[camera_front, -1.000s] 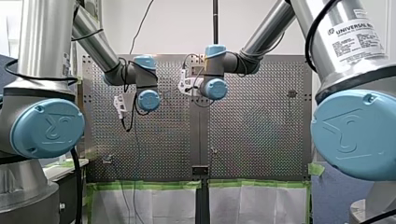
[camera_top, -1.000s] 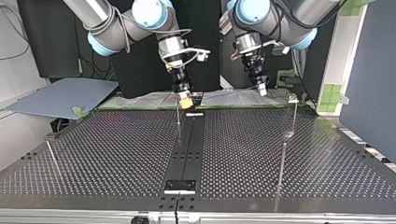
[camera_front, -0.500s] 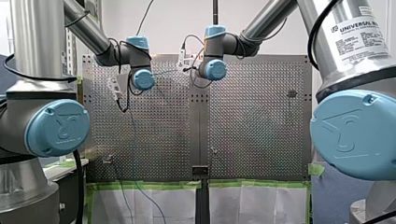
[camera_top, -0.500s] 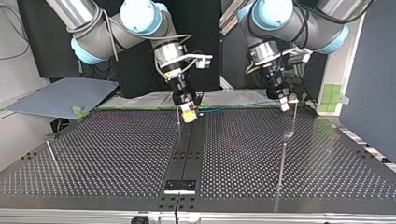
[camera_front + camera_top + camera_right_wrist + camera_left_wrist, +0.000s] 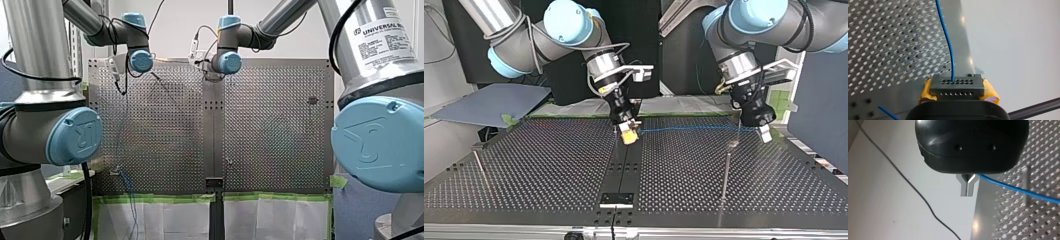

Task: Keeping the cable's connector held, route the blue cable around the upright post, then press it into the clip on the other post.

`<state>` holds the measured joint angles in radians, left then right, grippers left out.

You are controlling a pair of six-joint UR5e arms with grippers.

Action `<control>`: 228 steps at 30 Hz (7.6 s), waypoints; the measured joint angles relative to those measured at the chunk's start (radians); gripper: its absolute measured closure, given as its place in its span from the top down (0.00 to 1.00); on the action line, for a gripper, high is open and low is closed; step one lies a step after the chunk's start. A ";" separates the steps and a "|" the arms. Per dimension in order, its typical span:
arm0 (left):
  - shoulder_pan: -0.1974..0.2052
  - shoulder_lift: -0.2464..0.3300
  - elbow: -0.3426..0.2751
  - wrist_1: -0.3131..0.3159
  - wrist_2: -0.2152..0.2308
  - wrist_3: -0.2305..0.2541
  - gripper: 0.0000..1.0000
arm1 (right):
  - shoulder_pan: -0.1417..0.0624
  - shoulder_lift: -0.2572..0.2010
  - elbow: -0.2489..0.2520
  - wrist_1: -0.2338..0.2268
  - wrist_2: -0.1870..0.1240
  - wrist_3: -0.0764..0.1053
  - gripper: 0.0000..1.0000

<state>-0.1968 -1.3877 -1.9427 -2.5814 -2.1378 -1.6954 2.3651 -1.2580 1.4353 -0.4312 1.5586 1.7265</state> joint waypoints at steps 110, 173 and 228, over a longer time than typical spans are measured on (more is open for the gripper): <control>0.140 -0.482 0.358 -0.383 0.355 -0.184 1.00 | -0.029 0.327 -0.114 0.056 0.084 -0.070 0.00; 0.151 -0.518 0.358 -0.319 0.358 -0.182 1.00 | -0.080 0.791 -0.071 -0.137 0.142 -0.026 0.00; 0.148 -0.518 0.359 -0.320 0.358 -0.185 1.00 | -0.128 0.868 0.157 -0.469 0.288 -0.029 0.00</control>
<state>-0.0488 -1.9057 -1.5842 -2.9011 -1.7797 -1.8803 2.2371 -0.3898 1.5920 -0.9002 1.8464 1.6973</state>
